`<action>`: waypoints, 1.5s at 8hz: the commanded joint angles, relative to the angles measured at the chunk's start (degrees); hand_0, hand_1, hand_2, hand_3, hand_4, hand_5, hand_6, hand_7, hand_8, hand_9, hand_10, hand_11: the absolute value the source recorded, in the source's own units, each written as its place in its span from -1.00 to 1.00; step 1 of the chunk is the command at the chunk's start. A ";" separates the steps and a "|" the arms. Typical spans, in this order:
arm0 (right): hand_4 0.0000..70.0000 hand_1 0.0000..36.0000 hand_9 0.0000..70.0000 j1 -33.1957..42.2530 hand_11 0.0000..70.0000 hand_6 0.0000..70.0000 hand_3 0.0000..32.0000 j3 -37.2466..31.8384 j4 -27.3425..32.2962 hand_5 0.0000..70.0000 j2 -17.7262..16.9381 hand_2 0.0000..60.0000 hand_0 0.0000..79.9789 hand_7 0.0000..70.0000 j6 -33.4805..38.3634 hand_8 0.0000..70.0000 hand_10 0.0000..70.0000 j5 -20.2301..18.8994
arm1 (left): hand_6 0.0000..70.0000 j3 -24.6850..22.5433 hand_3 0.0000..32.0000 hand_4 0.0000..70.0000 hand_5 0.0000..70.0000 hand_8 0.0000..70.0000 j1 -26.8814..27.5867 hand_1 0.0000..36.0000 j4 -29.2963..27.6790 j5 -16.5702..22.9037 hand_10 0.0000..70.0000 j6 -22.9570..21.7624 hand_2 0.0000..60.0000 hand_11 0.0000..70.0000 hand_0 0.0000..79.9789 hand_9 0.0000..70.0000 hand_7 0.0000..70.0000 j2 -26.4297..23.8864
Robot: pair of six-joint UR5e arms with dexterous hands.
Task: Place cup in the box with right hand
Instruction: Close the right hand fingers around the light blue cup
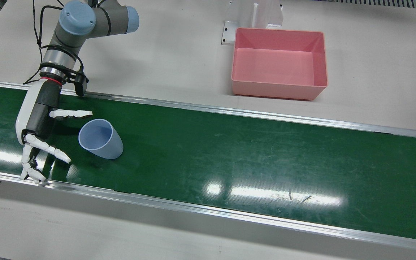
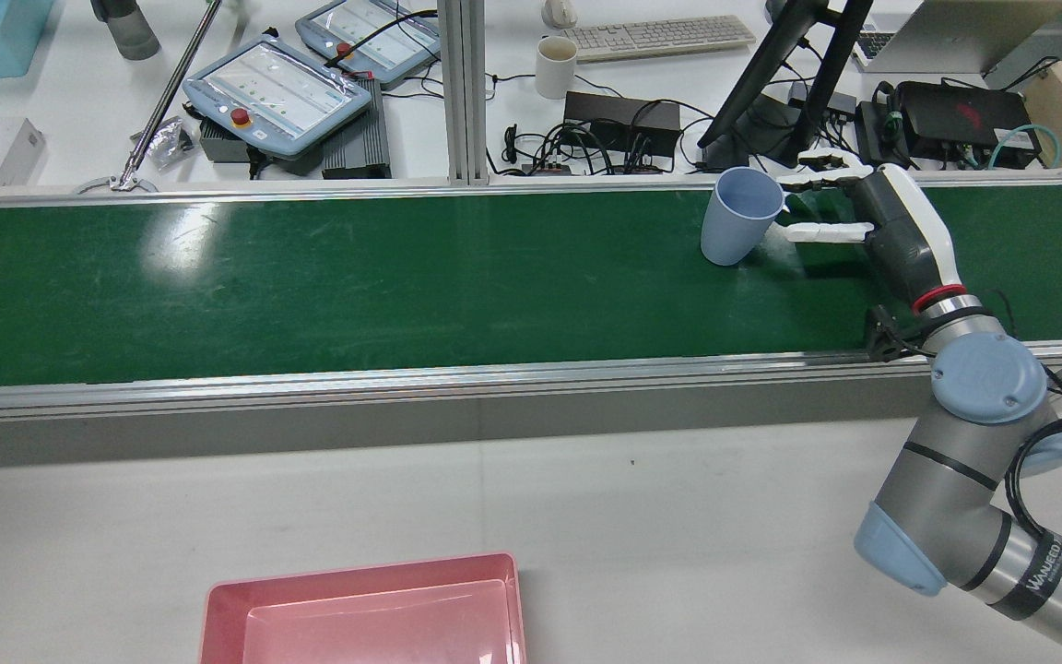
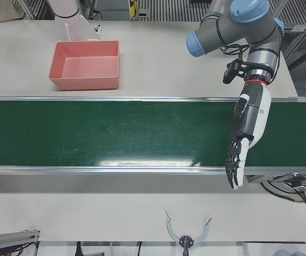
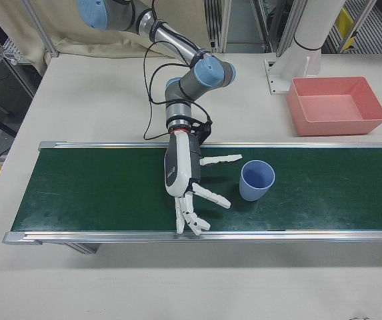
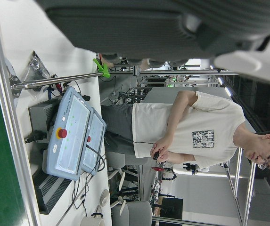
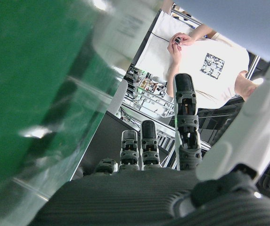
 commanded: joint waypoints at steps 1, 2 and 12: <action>0.21 -0.91 -0.51 0.00 -0.89 -0.80 -1.00 0.00 -0.02 -0.94 -0.07 -0.86 0.10 -0.01 -0.02 -0.70 -0.93 0.00 | -1.00 0.00 -1.00 -1.00 -1.00 -1.00 0.00 -1.00 0.00 0.00 -1.00 0.00 -1.00 -1.00 -1.00 -1.00 -1.00 -0.06; 0.23 -0.91 -0.51 0.00 -0.89 -0.80 -1.00 -0.09 -0.02 -0.94 -0.07 -0.84 0.10 0.00 -0.02 -0.70 -0.93 0.00 | -1.00 0.00 -1.00 -1.00 -1.00 -1.00 0.00 -1.00 0.00 0.00 -1.00 0.00 -1.00 -1.00 -1.00 -1.00 -1.00 -0.06; 1.00 -0.25 -0.07 1.14 -0.65 -0.56 -1.00 4.72 -0.37 -0.98 -0.50 0.36 0.20 0.92 -2.92 -0.53 -0.74 0.62 | -1.00 -0.08 -1.00 -1.00 -1.00 -1.00 0.00 -1.00 0.00 0.00 -1.00 0.00 -1.00 -1.00 -1.00 -1.00 -1.00 -0.06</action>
